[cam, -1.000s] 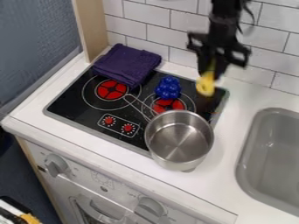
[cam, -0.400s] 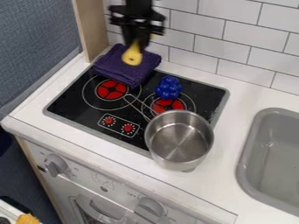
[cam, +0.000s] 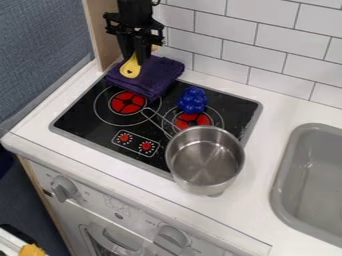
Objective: Moved the yellow pastry brush on top of violet cloth
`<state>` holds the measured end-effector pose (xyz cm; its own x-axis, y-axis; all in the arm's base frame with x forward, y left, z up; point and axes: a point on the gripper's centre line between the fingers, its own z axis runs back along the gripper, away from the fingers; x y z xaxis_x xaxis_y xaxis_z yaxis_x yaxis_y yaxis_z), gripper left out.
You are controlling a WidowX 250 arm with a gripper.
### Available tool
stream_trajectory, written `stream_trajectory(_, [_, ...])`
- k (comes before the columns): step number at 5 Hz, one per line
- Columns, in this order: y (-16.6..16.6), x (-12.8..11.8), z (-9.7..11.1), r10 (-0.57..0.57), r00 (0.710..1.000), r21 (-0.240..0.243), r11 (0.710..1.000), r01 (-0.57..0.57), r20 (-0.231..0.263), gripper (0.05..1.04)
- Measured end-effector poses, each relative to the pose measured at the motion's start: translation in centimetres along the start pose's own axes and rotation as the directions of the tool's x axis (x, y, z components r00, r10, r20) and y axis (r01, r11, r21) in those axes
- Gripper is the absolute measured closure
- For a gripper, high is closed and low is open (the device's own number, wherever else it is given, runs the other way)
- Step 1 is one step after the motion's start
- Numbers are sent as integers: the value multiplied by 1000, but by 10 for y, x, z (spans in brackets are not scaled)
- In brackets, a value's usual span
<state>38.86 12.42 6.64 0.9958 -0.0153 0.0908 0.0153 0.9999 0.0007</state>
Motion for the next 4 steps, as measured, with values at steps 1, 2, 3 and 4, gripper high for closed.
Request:
stream_trajectory(1, [-1,8,-12,-38,999,-19,999,38,11,722])
stream_trajectory(2, [0,14,-16,-57,998,-25,998,57,18,422])
stream_trajectory(3, [2,13,-16,-58,998,-13,998,59,14,139])
stream_trajectory(4, [-2,7,-18,-65,998,4,998,65,3,73])
